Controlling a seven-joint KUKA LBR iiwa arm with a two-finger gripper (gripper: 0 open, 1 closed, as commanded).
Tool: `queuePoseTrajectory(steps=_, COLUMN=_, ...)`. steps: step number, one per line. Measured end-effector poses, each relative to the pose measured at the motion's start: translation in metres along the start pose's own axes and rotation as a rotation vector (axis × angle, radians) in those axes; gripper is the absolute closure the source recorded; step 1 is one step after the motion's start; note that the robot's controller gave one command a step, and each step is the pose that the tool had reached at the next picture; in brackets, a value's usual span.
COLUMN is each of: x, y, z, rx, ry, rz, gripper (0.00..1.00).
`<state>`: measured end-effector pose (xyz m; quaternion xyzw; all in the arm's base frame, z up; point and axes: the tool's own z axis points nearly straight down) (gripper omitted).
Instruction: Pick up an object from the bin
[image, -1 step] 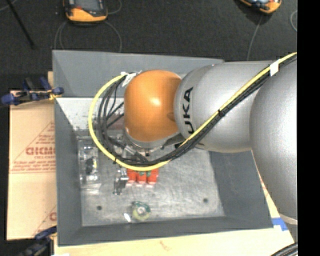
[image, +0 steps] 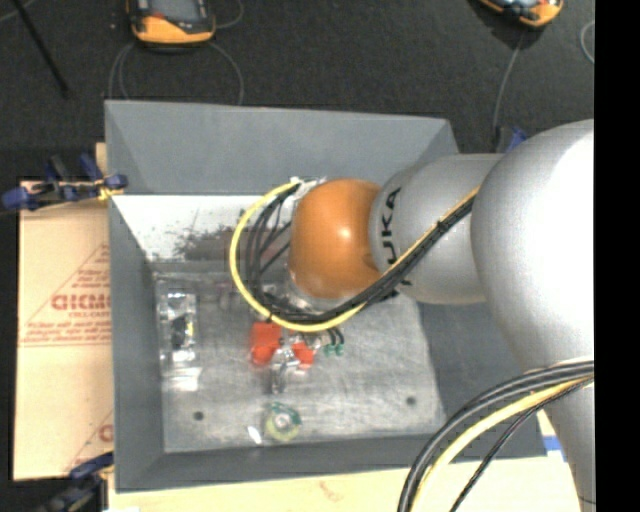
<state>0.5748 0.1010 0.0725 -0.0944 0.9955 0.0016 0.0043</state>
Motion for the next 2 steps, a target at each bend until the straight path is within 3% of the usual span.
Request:
queuePoseTrajectory(steps=1, x=-0.003, y=0.002, z=-0.004, rx=0.0, ry=-0.009, rz=0.001, gripper=1.0)
queuePoseTrajectory(steps=2, x=-0.005, y=0.04, z=-0.139, rx=0.002, ry=-0.003, rz=-0.074, gripper=1.0)
